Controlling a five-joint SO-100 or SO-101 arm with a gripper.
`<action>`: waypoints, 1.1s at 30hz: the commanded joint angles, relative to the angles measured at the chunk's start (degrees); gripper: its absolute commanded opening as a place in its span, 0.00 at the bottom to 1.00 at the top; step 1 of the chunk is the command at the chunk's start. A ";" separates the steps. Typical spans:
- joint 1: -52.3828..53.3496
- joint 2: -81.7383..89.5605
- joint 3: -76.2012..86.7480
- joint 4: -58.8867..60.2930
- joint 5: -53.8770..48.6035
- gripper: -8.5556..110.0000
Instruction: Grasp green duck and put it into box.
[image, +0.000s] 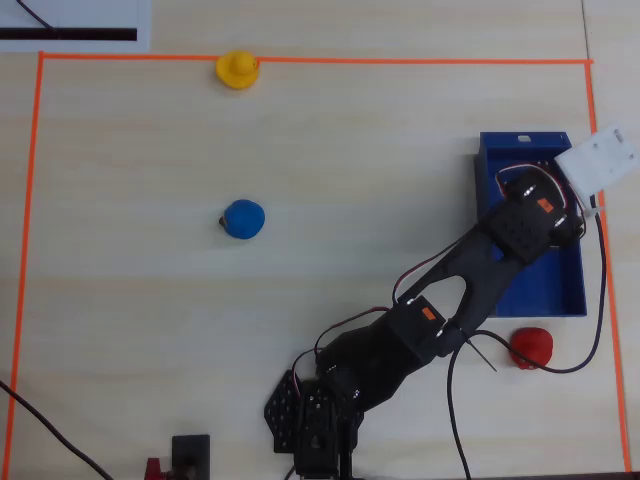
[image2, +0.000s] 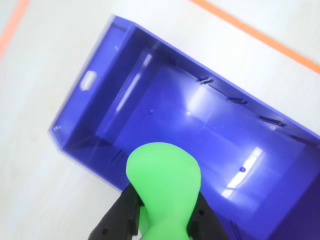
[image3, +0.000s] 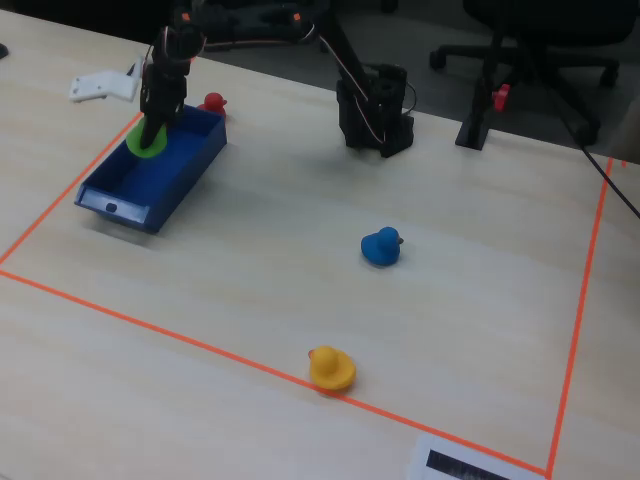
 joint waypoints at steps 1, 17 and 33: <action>0.88 -2.02 -4.66 -3.08 -0.44 0.07; 2.81 -15.12 -10.90 -6.94 -10.81 0.11; 2.11 -15.12 -10.81 -7.56 -11.34 0.25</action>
